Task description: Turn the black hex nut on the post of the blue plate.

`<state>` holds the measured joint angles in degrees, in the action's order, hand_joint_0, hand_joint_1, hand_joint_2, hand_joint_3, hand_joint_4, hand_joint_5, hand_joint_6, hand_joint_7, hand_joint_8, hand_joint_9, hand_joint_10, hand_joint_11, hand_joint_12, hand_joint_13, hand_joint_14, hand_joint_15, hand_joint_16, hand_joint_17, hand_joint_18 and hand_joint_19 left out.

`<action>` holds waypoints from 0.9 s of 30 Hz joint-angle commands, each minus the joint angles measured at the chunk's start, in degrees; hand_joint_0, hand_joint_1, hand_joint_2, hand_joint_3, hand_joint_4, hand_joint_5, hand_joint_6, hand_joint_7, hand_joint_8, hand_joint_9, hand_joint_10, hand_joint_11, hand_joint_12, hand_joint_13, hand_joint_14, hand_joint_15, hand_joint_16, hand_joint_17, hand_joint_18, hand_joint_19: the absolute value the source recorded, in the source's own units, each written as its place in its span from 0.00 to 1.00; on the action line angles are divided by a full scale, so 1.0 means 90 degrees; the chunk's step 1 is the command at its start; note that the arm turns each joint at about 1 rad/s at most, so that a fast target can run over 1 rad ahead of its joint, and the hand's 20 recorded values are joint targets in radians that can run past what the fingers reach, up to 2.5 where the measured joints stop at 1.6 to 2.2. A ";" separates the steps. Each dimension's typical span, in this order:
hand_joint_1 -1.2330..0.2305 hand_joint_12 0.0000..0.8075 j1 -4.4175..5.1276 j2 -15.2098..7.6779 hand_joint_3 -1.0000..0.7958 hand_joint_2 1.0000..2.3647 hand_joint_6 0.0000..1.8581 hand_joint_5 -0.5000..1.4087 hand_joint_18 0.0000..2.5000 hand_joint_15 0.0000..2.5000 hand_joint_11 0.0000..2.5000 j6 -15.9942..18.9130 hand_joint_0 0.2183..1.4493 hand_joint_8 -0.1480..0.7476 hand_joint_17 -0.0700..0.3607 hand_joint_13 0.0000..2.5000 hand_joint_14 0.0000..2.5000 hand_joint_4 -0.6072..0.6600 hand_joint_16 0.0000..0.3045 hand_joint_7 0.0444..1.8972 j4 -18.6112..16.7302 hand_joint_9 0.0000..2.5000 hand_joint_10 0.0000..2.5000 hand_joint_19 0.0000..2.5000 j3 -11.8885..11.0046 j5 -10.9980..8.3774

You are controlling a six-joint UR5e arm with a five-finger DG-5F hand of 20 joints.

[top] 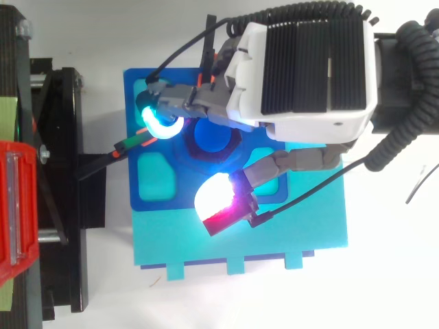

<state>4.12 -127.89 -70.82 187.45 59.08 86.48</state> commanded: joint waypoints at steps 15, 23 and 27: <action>0.57 0.49 0.0001 0.0001 0.28 0.00 0.27 0.15 0.19 0.00 0.00 -0.0050 0.20 0.45 0.52 0.14 0.00 0.62 0.22 0.31 0.0110 0.17 0.00 0.03 -0.0090 0.0011; 0.58 0.48 0.0001 0.0001 0.28 0.00 0.27 0.15 0.08 0.00 0.00 -0.0138 0.20 0.41 0.50 0.07 0.00 0.59 0.21 0.28 0.0217 0.12 0.00 0.00 -0.0100 0.0011; 0.59 0.48 0.0001 0.0001 0.28 0.00 0.27 0.14 0.05 0.00 0.00 -0.0217 0.19 0.40 0.50 0.06 0.00 0.59 0.21 0.28 0.0325 0.10 0.00 0.01 -0.0100 0.0011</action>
<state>4.13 -127.88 -72.36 189.80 58.16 86.57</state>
